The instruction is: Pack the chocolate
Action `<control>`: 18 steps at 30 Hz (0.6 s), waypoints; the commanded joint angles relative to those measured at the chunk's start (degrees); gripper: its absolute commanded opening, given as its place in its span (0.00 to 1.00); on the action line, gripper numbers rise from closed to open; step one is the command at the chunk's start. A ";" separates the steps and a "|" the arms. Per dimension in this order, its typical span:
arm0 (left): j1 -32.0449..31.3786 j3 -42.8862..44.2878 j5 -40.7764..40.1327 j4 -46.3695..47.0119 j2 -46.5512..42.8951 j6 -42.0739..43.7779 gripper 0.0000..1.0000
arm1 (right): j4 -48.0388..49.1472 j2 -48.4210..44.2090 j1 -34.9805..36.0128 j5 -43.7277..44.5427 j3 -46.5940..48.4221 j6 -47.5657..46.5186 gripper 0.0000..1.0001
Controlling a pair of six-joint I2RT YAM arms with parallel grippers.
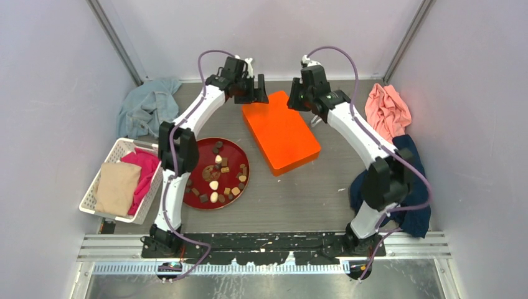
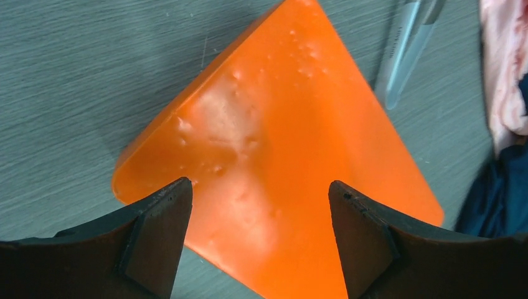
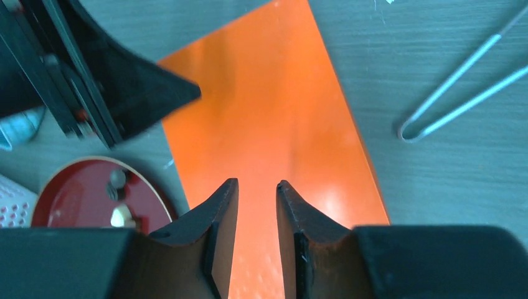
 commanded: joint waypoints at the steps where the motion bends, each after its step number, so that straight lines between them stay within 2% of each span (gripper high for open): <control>1: -0.20 1.56 -3.40 4.26 4.98 2.22 0.81 | 1.97 8.21 -2.75 -3.20 8.18 3.73 0.33; 5: -0.16 5.09 -4.24 3.15 9.10 2.27 0.79 | 4.20 13.11 -6.19 -10.20 10.15 8.23 0.28; 10: -0.07 5.72 -5.27 4.60 2.58 3.46 0.81 | 3.29 16.16 -7.37 -7.47 17.16 5.80 0.27; 14: 0.41 10.36 -5.40 1.92 0.47 3.20 0.81 | 1.14 21.64 -7.60 -6.90 26.76 5.02 0.26; 18: 0.78 11.27 -5.38 0.31 -2.57 3.47 0.81 | 1.36 27.50 -7.57 -6.96 32.73 5.79 0.25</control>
